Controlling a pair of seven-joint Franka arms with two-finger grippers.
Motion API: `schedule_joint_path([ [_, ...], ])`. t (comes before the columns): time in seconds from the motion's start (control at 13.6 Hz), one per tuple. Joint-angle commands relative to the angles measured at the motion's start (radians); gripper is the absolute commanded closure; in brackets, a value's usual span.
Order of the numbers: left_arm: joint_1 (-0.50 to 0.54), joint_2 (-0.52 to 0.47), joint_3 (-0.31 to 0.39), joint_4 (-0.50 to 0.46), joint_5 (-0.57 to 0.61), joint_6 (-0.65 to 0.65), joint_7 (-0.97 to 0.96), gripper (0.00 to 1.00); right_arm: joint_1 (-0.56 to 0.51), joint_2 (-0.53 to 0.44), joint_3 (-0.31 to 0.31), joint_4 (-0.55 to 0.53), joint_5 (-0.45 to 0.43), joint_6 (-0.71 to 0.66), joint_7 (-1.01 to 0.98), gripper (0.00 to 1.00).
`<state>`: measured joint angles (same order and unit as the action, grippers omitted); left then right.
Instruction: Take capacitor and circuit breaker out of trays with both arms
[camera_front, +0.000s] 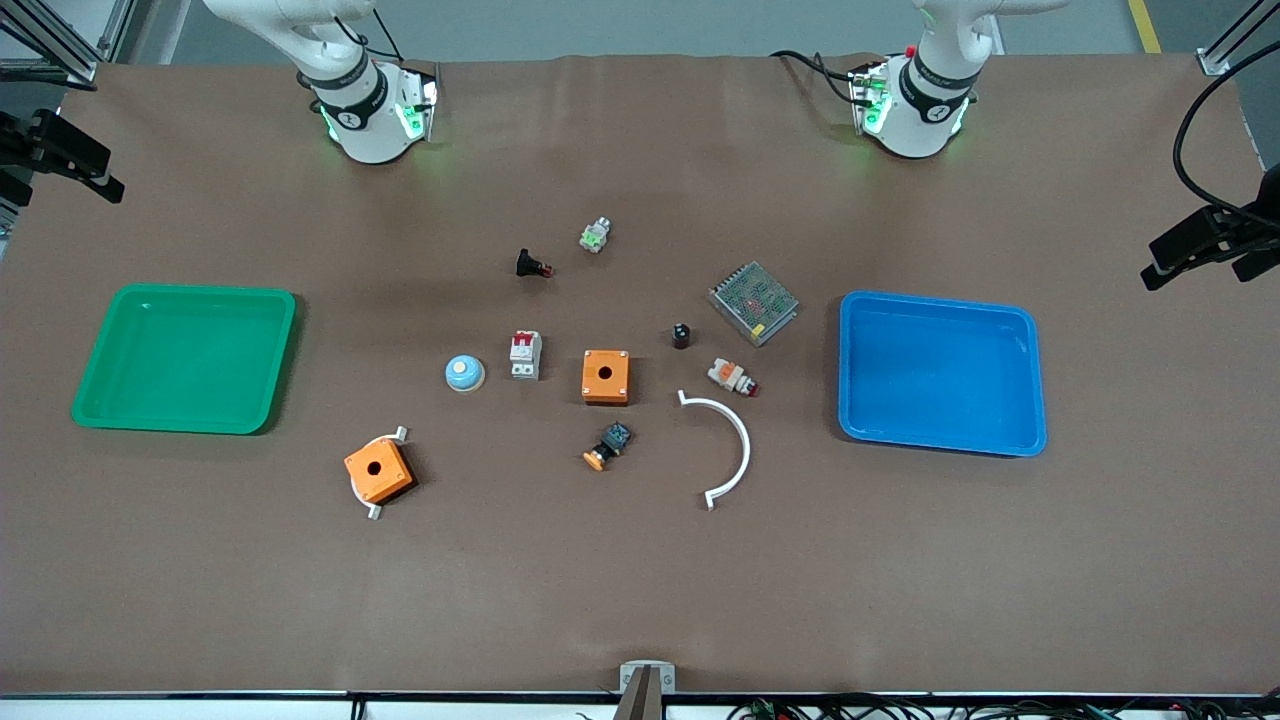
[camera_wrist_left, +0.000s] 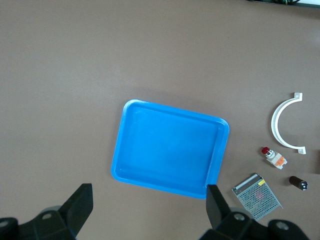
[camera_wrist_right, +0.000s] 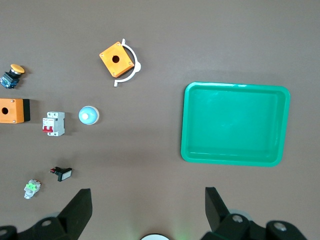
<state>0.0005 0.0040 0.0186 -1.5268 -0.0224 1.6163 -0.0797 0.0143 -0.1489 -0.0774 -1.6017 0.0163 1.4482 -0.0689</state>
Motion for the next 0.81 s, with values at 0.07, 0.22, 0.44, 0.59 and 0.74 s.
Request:
schedule_joint_path([
  [0.07,0.000,0.008,0.004,0.022,-0.007,-0.021,0.003,0.00,-0.013,0.063,0.007,0.089,-0.019,-0.054,-0.002,0.00],
  [0.22,0.000,0.007,0.004,0.022,-0.008,-0.021,0.005,0.00,-0.010,0.068,0.008,0.085,-0.030,-0.055,-0.002,0.00],
  [0.44,0.000,0.008,0.004,0.022,-0.008,-0.021,0.003,0.00,-0.011,0.068,0.007,0.074,-0.030,-0.069,-0.009,0.00],
  [0.59,0.000,0.007,0.004,0.022,-0.008,-0.021,0.009,0.00,-0.011,0.066,0.007,0.072,-0.030,-0.069,-0.009,0.00],
  [0.74,0.001,0.008,0.004,0.022,-0.008,-0.019,0.009,0.00,-0.011,0.066,0.008,0.065,-0.027,-0.066,-0.008,0.00],
])
